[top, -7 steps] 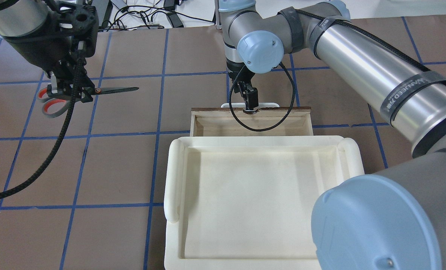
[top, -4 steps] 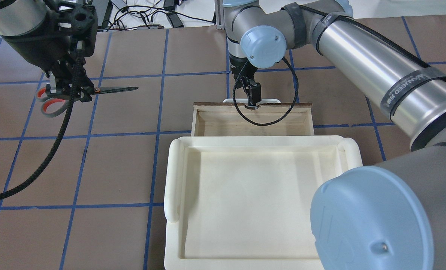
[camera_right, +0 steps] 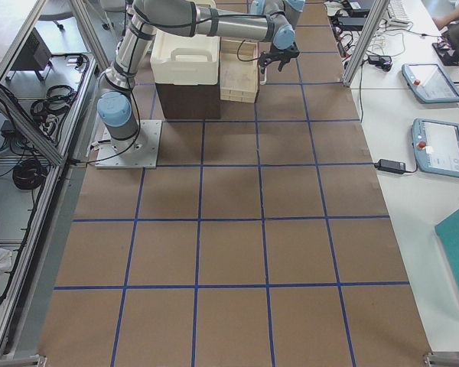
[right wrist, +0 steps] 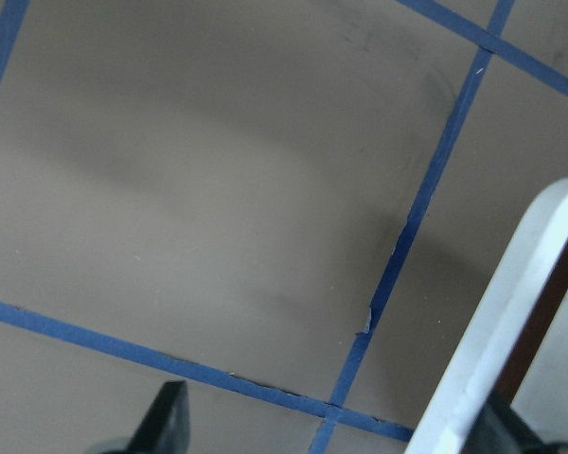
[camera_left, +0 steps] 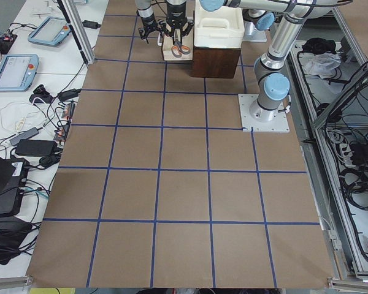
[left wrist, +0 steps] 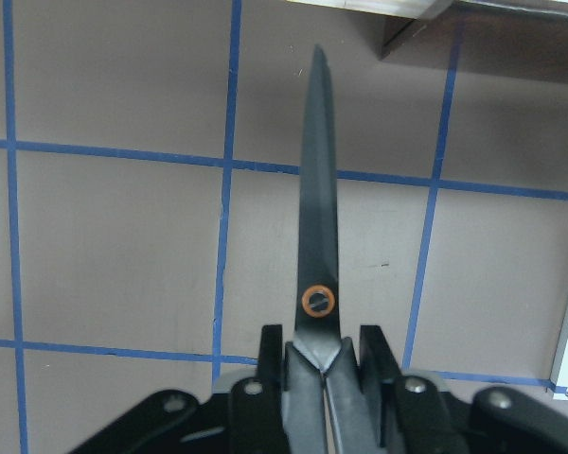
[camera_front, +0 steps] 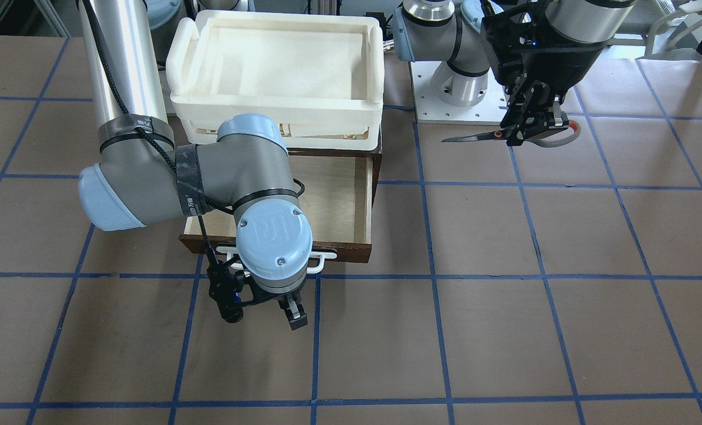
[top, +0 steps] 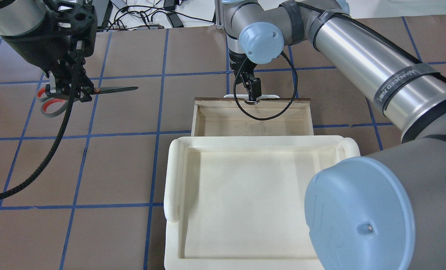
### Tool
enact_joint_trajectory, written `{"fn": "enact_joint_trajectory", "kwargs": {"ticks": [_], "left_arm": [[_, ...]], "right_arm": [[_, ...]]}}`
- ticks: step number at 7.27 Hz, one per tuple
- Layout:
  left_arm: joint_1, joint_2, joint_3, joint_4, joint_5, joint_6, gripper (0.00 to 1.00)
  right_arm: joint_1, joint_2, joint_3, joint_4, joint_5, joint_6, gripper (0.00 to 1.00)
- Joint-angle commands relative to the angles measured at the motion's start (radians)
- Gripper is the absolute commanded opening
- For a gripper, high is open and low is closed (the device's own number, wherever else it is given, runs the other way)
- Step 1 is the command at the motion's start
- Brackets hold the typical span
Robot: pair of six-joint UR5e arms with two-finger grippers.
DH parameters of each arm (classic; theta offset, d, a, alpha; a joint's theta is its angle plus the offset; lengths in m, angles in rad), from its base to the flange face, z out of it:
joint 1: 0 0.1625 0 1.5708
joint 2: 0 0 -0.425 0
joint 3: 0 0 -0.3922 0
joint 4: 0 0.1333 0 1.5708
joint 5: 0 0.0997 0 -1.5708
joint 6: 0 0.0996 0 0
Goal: Place scissors in drawer with both arms
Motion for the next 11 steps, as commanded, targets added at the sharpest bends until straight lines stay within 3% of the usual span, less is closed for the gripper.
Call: {"fn": "enact_joint_trajectory", "kwargs": {"ticks": [1, 5, 9, 10, 11], "left_arm": [[0.0, -0.001, 0.0, -0.001, -0.005, 0.001, 0.0], [0.0, 0.002, 0.0, -0.004, 0.0, 0.001, 0.0], [0.0, 0.012, 0.0, -0.01, 0.002, 0.001, 0.0], [0.0, 0.009, 0.002, -0.01, 0.002, 0.0, 0.0], [-0.003, 0.004, 0.005, -0.009, -0.003, -0.002, 0.0]], "right_arm": [[-0.002, 0.013, -0.019, 0.0, 0.0, -0.007, 1.0], [-0.008, 0.011, -0.025, 0.0, 0.0, -0.021, 1.0], [-0.005, -0.099, -0.013, 0.096, -0.002, -0.013, 1.0], [-0.005, -0.136, -0.011, 0.135, -0.002, -0.065, 1.0], [-0.014, -0.176, -0.004, 0.134, -0.018, -0.239, 1.0]]}}
